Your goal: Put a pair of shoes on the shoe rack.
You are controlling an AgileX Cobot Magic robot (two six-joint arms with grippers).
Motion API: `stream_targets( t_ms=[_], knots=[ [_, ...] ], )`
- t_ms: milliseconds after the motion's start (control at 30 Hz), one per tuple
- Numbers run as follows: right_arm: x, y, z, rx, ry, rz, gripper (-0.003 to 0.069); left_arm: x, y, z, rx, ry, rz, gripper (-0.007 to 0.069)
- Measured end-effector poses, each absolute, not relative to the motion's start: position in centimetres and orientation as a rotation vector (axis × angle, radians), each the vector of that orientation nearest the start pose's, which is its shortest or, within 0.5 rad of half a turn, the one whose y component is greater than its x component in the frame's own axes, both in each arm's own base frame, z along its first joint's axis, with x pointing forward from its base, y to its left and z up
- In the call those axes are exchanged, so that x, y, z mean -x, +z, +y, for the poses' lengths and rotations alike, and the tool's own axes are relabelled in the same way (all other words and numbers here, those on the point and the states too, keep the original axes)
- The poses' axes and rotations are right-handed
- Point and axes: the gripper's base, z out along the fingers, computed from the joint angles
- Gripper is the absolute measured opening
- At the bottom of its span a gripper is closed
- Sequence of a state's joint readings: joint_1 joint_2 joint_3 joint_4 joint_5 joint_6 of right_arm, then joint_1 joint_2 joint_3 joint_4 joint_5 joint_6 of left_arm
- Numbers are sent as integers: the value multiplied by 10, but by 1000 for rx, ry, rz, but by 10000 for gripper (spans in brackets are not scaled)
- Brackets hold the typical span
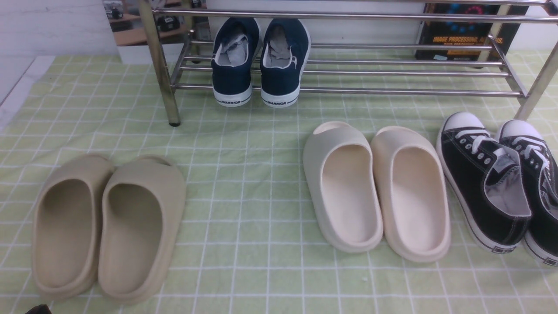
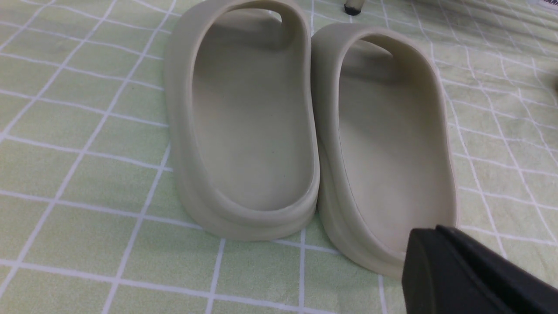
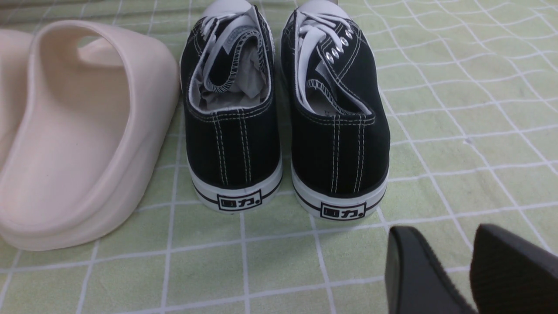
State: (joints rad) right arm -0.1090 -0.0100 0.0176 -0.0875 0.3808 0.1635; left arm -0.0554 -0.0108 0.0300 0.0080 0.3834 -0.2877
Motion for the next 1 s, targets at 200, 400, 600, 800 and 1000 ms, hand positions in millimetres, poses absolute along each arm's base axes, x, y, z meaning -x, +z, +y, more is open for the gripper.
stream_targets(
  t_ms=[200,400,600,800,1000],
  knots=[
    [-52,174,-9,-201,-49,1860,239,-52,169,-3,214,-227,1880,-8],
    [-52,174,-9,-201,-49,1860,239,-52,169,-3,214,-227,1880,0],
    [-52,174,-9,-201,-49,1860,239,-52,169,-3,214,-227,1880,6],
    [-52,174,-9,-201,-49,1860,239,-52,169,-3,214,-227,1880,11],
    [-52,174,-9,-201,-49,1860,239,-52,169,-3,214,-227,1880,18]
  ],
)
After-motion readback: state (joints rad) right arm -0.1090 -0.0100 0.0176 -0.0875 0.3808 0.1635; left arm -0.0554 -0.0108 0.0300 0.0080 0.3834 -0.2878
